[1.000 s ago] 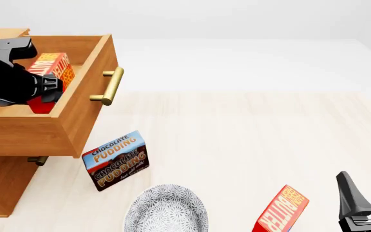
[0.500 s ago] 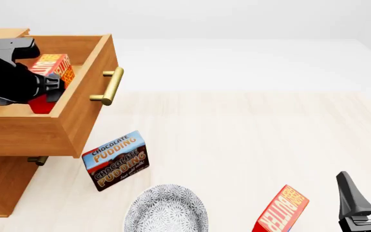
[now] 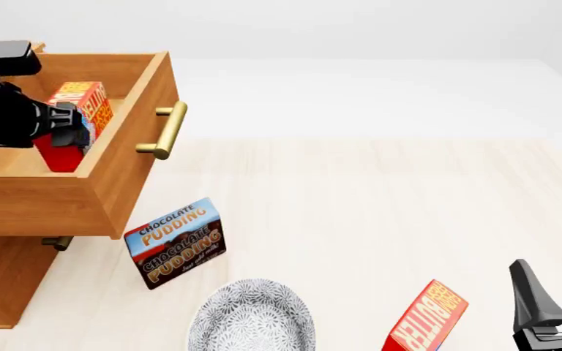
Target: Put the butter at the front in the top drawer of the cabinet and close it.
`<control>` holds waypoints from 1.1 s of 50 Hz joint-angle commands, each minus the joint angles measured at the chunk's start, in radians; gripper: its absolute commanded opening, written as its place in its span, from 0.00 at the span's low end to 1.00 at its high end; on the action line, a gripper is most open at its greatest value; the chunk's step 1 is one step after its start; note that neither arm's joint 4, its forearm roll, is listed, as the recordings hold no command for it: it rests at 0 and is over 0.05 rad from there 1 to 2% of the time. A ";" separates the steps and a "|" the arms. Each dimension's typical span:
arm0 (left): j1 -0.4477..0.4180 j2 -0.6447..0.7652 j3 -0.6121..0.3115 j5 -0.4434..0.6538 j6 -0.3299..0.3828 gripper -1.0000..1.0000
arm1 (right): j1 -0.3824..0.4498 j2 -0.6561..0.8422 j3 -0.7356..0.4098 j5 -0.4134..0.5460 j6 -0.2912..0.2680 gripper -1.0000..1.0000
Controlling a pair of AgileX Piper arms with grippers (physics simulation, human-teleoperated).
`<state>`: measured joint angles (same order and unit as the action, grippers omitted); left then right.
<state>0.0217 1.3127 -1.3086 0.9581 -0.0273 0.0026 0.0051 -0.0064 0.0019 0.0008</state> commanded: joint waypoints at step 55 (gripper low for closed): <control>-0.147 -0.163 -0.255 0.238 0.208 1.00 | 0.000 -0.001 0.001 0.000 0.000 1.00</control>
<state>-0.0654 1.1480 -1.5084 1.1799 0.1528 0.0026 0.0052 -0.0064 0.0020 0.0008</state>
